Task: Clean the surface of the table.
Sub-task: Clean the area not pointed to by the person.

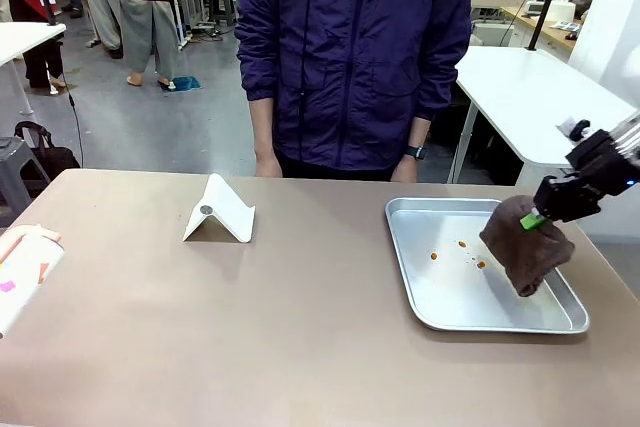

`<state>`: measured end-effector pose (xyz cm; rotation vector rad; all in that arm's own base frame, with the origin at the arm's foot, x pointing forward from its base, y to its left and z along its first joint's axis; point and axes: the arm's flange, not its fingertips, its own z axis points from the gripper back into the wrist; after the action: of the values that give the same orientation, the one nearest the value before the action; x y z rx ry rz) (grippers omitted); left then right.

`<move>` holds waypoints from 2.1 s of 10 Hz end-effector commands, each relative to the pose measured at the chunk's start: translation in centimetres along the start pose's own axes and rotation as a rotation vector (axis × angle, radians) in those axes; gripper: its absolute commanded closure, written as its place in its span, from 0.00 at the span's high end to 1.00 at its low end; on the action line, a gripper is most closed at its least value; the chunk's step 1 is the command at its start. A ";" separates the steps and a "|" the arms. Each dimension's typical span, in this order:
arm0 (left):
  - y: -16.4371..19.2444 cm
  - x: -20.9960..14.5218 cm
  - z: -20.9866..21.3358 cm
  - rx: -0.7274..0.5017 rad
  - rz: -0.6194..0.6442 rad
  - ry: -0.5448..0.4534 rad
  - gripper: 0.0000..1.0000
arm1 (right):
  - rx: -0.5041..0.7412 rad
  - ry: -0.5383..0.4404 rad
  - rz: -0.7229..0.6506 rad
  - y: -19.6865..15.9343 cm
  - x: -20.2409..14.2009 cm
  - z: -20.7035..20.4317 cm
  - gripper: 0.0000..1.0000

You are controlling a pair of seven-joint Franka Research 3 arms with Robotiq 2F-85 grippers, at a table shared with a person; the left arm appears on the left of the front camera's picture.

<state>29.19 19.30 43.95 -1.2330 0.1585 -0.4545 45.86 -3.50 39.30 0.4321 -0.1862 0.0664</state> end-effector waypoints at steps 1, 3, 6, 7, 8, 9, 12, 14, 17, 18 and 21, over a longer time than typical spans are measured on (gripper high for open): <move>-0.4 0.0 0.3 -0.003 0.011 -0.003 0.22 | -0.137 -0.070 -0.103 -0.4 1.0 -3.1 0.08; -0.4 0.0 0.3 -0.003 0.011 -0.003 0.22 | -0.169 -0.075 -0.131 -0.8 1.7 -5.2 0.08; -0.4 0.0 0.3 -0.003 0.011 -0.003 0.22 | -0.140 -0.051 -0.148 -0.4 2.2 -8.7 0.08; -0.4 0.0 0.3 -0.003 0.011 -0.003 0.22 | -0.126 -0.035 -0.139 -0.2 2.1 -9.5 0.08; -0.4 0.0 0.3 -0.003 0.011 -0.003 0.22 | -0.104 -0.029 -0.131 0.2 2.0 -10.1 0.08; -0.4 0.0 0.3 -0.003 0.011 -0.003 0.22 | -0.080 -0.018 -0.117 0.8 1.9 -10.7 0.08; -0.4 0.0 0.3 -0.003 0.011 -0.003 0.22 | -0.030 -0.018 -0.092 2.8 2.2 -12.0 0.08; -0.4 0.0 0.3 -0.003 0.011 -0.003 0.22 | 0.019 0.008 -0.067 4.4 2.4 -13.4 0.08; -0.4 0.0 0.3 -0.003 0.011 -0.003 0.22 | 0.119 0.032 0.025 7.7 2.7 -15.2 0.08; -0.4 0.0 0.3 -0.003 0.011 -0.003 0.22 | 0.127 0.034 0.032 7.9 2.7 -15.3 0.08; -0.4 0.0 0.3 -0.003 0.011 -0.003 0.22 | 0.184 0.058 0.083 9.4 2.5 -16.0 0.08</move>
<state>29.23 19.30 43.98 -1.2321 0.1585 -0.4553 49.72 11.79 29.96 0.5527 -0.1351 0.1387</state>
